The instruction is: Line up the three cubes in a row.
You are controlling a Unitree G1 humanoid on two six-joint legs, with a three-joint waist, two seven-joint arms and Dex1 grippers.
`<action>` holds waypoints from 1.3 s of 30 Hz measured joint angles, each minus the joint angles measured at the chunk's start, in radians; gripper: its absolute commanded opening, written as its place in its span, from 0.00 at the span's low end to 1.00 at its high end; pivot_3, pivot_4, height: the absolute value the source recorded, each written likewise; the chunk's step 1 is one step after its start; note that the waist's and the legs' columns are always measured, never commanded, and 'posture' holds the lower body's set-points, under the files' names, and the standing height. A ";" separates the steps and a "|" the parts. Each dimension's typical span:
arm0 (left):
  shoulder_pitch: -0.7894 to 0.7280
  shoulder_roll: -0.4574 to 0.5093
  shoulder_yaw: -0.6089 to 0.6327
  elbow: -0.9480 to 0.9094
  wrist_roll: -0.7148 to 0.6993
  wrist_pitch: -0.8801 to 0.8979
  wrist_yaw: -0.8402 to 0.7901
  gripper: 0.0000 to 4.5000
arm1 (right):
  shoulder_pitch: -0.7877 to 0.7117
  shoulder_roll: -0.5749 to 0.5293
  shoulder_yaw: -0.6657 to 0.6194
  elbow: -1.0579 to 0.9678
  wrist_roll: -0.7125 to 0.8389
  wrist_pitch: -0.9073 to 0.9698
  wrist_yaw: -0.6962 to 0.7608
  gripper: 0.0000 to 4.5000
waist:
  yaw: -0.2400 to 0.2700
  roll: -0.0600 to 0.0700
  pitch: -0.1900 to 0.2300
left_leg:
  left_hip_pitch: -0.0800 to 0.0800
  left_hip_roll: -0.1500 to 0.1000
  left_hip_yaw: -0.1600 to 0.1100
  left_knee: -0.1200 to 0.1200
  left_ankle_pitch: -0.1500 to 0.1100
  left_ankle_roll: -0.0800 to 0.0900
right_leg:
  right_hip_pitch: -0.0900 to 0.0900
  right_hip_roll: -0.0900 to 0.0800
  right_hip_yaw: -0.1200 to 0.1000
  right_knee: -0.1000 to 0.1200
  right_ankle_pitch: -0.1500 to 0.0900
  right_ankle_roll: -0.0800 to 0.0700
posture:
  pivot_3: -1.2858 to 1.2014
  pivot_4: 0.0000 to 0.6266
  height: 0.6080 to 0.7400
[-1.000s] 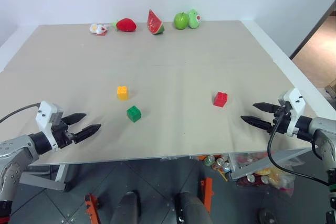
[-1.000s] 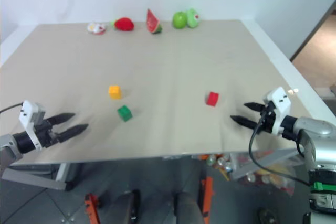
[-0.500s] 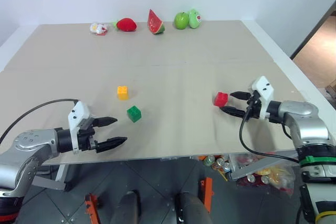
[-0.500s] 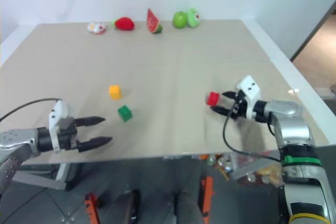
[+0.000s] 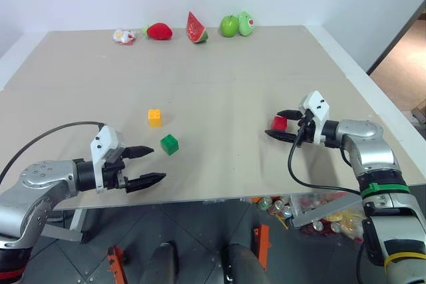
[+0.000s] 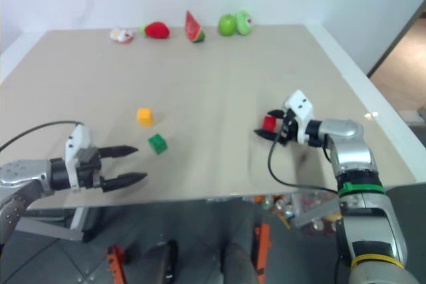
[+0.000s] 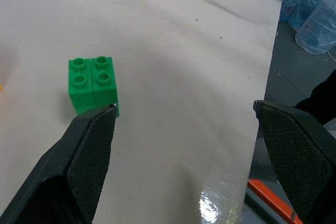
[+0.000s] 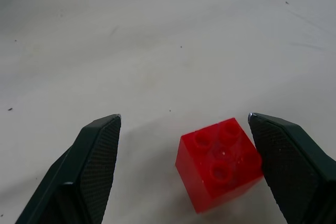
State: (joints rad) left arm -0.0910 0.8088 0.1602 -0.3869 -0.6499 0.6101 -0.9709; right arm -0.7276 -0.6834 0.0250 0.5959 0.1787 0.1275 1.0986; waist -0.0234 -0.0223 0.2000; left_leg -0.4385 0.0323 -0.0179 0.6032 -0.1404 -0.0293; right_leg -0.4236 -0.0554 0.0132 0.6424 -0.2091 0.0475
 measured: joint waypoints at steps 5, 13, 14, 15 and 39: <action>0.012 -0.001 0.016 -0.018 -0.020 0.007 0.019 0.95 | -0.011 0.000 0.000 0.024 0.000 -0.009 0.015 0.89 | 0.000 0.000 0.000 | 0.001 0.000 0.000 0.000 0.000 0.000 | 0.000 0.001 0.000 0.001 0.000 0.000 | 0.52 0.24 1.00; 0.036 -0.004 0.031 -0.029 -0.039 0.009 0.046 0.95 | -0.077 0.002 -0.035 0.067 0.022 -0.020 0.016 0.89 | 0.000 0.000 0.000 | 0.001 0.000 0.000 0.001 0.000 0.000 | 0.000 0.001 0.001 0.002 0.000 0.000 | 0.52 0.24 1.00; 0.037 -0.004 0.033 -0.029 -0.041 0.009 0.047 0.95 | -0.080 0.001 -0.040 0.064 0.030 -0.019 0.018 0.89 | 0.000 0.000 0.000 | 0.001 0.000 0.000 0.001 0.000 0.000 | 0.000 0.001 0.001 0.002 0.000 0.000 | 0.52 0.24 1.00; 0.039 -0.004 0.034 -0.029 -0.043 0.009 0.048 0.95 | -0.081 0.001 -0.042 0.063 0.033 -0.017 0.020 0.89 | 0.000 0.000 0.000 | 0.001 0.000 0.000 0.001 0.000 0.000 | 0.000 0.001 0.001 0.002 0.000 0.000 | 0.52 0.24 1.00; 0.035 -0.004 0.035 -0.042 -0.089 0.042 0.070 0.95 | -0.035 0.018 0.005 0.142 -0.075 -0.115 0.024 0.89 | -0.002 0.000 0.000 | 0.001 0.000 0.000 0.002 0.000 0.000 | 0.000 0.002 0.003 0.003 0.001 0.000 | 0.52 0.24 1.00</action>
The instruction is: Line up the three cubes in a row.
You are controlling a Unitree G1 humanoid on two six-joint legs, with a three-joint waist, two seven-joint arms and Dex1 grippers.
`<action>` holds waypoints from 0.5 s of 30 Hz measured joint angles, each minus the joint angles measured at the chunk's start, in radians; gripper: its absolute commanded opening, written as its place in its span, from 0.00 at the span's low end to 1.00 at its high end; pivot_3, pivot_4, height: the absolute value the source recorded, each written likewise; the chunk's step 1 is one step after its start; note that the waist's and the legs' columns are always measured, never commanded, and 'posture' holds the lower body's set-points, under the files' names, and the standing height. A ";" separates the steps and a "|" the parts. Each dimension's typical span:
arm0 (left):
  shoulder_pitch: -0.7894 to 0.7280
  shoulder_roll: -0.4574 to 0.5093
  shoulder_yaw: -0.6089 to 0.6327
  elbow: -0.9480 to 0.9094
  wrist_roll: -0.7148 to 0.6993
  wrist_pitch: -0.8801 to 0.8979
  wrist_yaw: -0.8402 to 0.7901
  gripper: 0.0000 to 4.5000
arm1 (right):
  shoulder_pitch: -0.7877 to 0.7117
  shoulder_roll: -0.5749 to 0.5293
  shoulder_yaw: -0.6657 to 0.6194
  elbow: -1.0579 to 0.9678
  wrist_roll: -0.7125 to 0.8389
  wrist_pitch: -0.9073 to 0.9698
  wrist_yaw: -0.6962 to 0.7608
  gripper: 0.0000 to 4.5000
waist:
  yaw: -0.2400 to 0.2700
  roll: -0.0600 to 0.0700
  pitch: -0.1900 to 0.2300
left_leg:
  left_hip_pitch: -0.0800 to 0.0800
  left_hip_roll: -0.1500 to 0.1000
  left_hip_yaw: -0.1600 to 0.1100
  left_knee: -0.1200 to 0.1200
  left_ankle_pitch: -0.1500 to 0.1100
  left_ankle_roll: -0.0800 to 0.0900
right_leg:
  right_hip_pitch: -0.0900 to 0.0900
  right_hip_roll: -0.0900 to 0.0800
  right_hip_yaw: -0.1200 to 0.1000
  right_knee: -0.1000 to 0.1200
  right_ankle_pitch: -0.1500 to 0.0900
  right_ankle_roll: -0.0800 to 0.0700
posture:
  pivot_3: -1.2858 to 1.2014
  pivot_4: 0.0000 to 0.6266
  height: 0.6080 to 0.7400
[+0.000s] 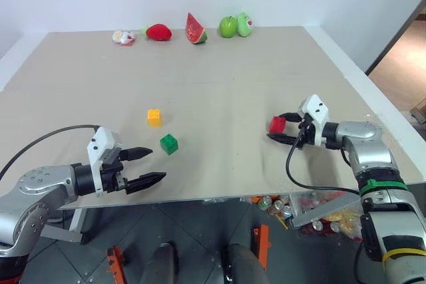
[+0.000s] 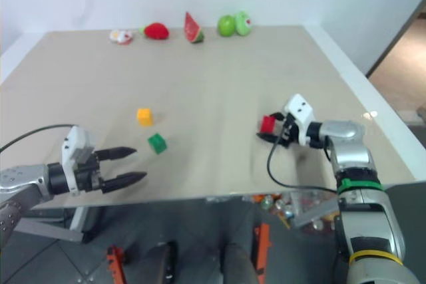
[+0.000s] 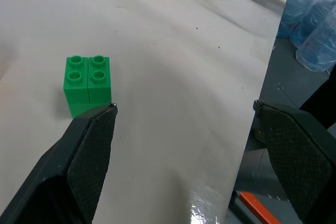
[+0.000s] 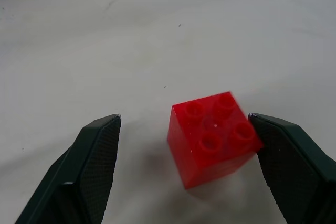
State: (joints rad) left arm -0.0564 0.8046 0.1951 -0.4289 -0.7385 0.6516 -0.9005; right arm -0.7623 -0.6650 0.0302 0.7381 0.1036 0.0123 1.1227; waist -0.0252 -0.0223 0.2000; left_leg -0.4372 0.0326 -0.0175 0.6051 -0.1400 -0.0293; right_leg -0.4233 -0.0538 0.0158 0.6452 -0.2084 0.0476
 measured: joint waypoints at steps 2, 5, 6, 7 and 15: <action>0.000 0.000 0.000 -0.001 -0.007 0.002 0.001 0.95 | -0.003 0.001 0.000 0.001 0.000 0.000 0.001 0.89 | 0.000 0.000 0.000 | 0.000 0.000 0.000 0.000 0.000 0.000 | 0.000 0.000 0.000 0.000 0.000 0.000 | 0.52 0.24 1.00; 0.000 0.000 0.000 -0.001 -0.008 0.003 0.001 0.95 | -0.012 0.001 0.000 0.002 0.000 0.001 0.003 0.89 | 0.000 0.000 0.000 | 0.000 0.000 0.000 0.000 0.000 0.000 | 0.000 0.000 0.000 0.000 0.000 0.000 | 0.52 0.24 1.00; 0.000 0.000 0.000 -0.001 -0.008 0.003 0.001 0.95 | -0.016 0.001 0.000 0.002 0.000 0.001 0.003 0.89 | 0.000 0.000 0.000 | 0.000 0.000 0.000 0.000 0.000 0.000 | 0.000 0.000 0.000 0.000 0.000 0.000 | 0.52 0.24 1.00; 0.000 0.000 0.000 -0.001 -0.008 0.003 0.002 0.95 | -0.018 0.001 0.000 0.002 0.000 0.001 0.003 0.89 | 0.000 0.000 0.000 | 0.000 0.000 0.000 0.000 0.000 0.000 | 0.000 0.000 0.000 0.000 0.000 0.000 | 0.52 0.24 1.00; -0.016 0.000 0.000 -0.001 -0.008 0.004 0.012 0.97 | -0.021 0.001 0.000 0.003 0.001 0.003 0.003 0.72 | 0.000 0.000 0.000 | 0.000 0.000 0.000 0.000 0.000 0.000 | 0.000 0.000 0.000 0.000 0.000 0.000 | 0.52 0.24 1.00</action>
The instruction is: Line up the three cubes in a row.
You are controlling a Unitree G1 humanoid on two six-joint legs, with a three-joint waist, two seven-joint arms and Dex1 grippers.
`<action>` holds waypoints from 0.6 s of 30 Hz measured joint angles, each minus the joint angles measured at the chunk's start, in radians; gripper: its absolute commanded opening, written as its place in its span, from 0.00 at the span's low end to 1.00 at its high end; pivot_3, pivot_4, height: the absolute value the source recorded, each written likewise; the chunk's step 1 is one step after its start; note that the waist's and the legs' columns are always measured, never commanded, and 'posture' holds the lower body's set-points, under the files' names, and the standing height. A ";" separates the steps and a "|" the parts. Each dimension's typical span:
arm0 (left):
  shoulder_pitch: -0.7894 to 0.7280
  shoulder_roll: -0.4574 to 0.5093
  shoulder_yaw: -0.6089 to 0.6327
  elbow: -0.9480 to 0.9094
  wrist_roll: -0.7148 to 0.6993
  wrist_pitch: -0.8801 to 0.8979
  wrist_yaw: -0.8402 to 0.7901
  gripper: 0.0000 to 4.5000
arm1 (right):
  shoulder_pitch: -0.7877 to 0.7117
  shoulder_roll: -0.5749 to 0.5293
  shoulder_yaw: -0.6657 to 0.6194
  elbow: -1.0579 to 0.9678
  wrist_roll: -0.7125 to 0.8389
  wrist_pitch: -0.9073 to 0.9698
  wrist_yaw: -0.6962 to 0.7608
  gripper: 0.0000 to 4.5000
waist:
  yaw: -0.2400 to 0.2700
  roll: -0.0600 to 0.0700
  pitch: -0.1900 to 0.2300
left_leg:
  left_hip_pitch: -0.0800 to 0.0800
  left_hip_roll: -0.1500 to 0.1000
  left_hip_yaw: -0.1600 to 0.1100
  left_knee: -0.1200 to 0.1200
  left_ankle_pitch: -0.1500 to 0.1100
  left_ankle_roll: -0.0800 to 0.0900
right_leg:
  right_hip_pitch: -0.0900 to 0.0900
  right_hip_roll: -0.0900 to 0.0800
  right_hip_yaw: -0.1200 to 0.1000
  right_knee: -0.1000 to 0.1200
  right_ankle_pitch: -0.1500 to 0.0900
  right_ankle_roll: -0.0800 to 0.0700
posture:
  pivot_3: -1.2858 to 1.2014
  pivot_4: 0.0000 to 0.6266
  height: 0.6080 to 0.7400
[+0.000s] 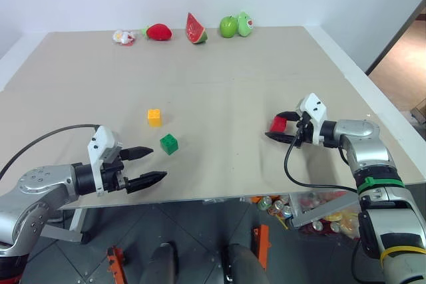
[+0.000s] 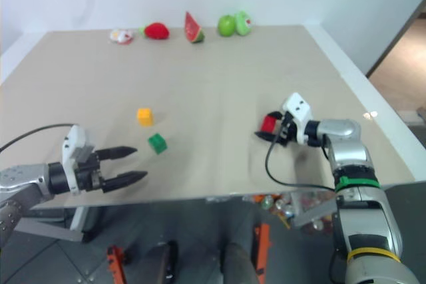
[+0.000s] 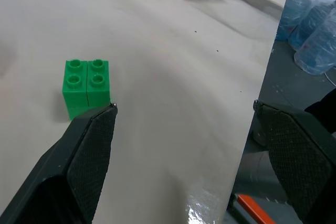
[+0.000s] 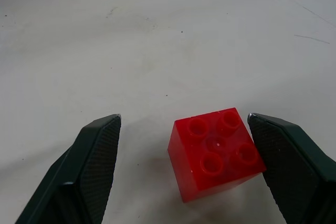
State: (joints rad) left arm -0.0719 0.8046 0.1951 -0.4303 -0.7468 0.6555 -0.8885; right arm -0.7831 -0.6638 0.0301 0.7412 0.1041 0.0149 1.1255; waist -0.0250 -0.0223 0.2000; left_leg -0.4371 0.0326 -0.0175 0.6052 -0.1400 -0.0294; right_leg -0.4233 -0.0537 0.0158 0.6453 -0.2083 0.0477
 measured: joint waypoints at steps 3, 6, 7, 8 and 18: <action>0.000 0.000 0.000 0.000 0.000 0.001 0.001 0.97 | 0.000 0.000 0.000 0.005 0.000 0.004 -0.003 0.49 | 0.000 0.000 0.000 | 0.000 0.000 0.000 0.000 0.000 0.000 | 0.000 0.000 0.000 0.000 0.000 0.000 | 0.52 0.24 1.00; 0.000 0.000 0.001 0.000 -0.002 0.002 0.002 0.97 | 0.000 0.002 0.000 0.010 -0.001 0.011 -0.012 0.28 | 0.000 0.000 0.000 | 0.000 0.000 0.000 0.000 0.000 0.000 | 0.000 0.000 0.000 0.000 0.000 0.000 | 0.52 0.24 1.00; 0.000 0.001 0.003 0.000 -0.003 0.004 0.002 0.97 | 0.000 0.003 0.000 0.010 -0.001 0.014 -0.011 0.28 | 0.000 0.000 0.000 | 0.000 0.000 0.000 0.000 0.000 0.000 | 0.000 0.000 0.000 0.000 0.000 0.000 | 0.52 0.24 1.00; 0.000 0.002 0.007 0.000 -0.005 0.007 0.002 0.97 | 0.000 0.004 0.000 0.010 -0.001 0.020 -0.011 0.28 | 0.000 0.000 0.000 | 0.000 0.000 0.000 0.000 0.000 0.000 | 0.000 0.000 0.000 0.000 0.000 0.000 | 0.52 0.24 1.00; -0.028 0.040 0.046 0.007 -0.050 0.050 -0.029 0.97 | 0.027 0.003 0.002 -0.117 0.073 0.188 0.113 0.28 | 0.000 0.000 0.000 | 0.000 0.000 0.000 0.000 0.000 0.000 | 0.000 0.000 0.000 0.000 0.000 0.000 | 0.52 0.24 1.00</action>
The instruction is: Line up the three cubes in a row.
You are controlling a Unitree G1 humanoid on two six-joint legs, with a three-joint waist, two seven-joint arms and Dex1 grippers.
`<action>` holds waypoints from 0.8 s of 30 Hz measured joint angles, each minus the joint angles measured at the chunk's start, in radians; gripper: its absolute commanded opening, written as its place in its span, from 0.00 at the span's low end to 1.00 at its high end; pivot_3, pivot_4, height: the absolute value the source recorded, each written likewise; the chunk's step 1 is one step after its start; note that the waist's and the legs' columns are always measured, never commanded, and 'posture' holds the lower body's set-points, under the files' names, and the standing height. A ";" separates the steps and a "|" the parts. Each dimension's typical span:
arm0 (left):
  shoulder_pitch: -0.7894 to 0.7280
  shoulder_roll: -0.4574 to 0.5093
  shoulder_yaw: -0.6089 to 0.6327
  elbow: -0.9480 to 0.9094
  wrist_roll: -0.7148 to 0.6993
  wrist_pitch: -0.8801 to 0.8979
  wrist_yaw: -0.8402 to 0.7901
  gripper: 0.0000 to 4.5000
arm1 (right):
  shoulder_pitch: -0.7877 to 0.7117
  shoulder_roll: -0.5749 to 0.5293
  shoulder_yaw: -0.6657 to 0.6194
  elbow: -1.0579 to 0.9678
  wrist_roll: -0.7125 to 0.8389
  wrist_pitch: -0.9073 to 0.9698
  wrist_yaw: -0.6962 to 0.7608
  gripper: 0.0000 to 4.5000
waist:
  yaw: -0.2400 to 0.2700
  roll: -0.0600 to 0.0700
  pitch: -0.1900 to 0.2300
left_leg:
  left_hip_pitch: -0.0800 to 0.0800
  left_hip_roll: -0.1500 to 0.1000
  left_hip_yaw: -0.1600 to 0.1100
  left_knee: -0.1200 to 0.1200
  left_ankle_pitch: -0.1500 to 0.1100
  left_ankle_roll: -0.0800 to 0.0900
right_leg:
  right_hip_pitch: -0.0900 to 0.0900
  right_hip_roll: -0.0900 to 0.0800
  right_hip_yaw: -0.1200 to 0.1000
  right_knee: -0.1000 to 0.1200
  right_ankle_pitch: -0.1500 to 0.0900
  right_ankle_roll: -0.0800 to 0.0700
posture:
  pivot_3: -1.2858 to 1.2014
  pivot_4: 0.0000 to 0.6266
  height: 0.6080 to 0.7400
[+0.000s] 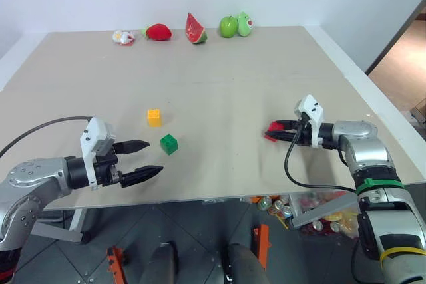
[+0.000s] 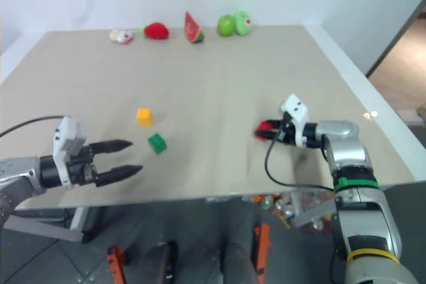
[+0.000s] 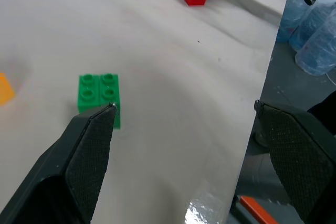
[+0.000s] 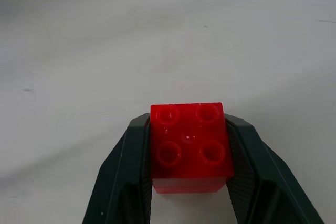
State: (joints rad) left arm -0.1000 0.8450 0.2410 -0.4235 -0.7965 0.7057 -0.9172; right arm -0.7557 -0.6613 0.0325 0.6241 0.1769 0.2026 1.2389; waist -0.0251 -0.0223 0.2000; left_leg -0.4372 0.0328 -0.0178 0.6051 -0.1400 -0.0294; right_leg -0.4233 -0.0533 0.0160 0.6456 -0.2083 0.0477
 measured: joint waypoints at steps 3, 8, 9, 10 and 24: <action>0.005 0.018 0.000 0.003 -0.005 0.011 -0.027 0.97 | 0.026 -0.023 -0.001 -0.107 0.061 0.083 0.074 0.28 | 0.001 0.000 0.000 | 0.000 0.000 0.000 0.000 0.000 0.000 | 0.000 0.000 0.000 0.000 0.000 0.000 | 0.52 0.24 1.00; 0.021 0.062 -0.010 0.048 0.028 0.006 -0.098 0.97 | 0.099 -0.086 0.027 -0.195 0.070 0.103 0.161 0.28 | 0.003 0.000 0.000 | 0.000 0.000 0.000 0.000 0.000 0.000 | 0.000 0.000 0.000 0.000 0.000 0.000 | 0.52 0.24 1.00; 0.021 0.064 -0.012 0.065 0.038 0.000 -0.106 0.97 | 0.108 -0.088 0.040 -0.195 0.062 0.098 0.170 0.28 | 0.002 0.000 0.000 | 0.000 0.000 0.000 0.001 0.000 0.000 | 0.000 0.000 0.000 0.000 0.000 0.000 | 0.52 0.24 1.00; 0.019 0.066 -0.014 0.080 0.048 -0.004 -0.116 0.97 | 0.113 -0.088 0.052 -0.193 0.054 0.093 0.177 0.28 | 0.002 0.000 0.000 | 0.000 0.000 0.000 0.001 0.000 0.000 | 0.000 0.000 0.000 0.000 0.000 0.000 | 0.52 0.24 1.00; -0.013 0.048 -0.046 0.117 0.070 -0.010 -0.138 0.97 | -0.012 -0.051 0.083 -0.032 -0.007 -0.085 0.210 0.28 | 0.000 0.000 0.000 | 0.000 0.000 0.000 0.002 0.000 0.000 | -0.001 0.000 0.000 0.000 0.001 -0.001 | 0.52 0.24 1.00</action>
State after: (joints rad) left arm -0.1135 0.8932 0.1945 -0.3065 -0.7269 0.6956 -1.0551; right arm -0.7675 -0.7120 0.1159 0.5919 0.1696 0.1179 1.4485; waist -0.0249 -0.0224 0.2000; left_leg -0.4373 0.0332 -0.0175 0.6068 -0.1400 -0.0295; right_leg -0.4243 -0.0532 0.0160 0.6456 -0.2069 0.0472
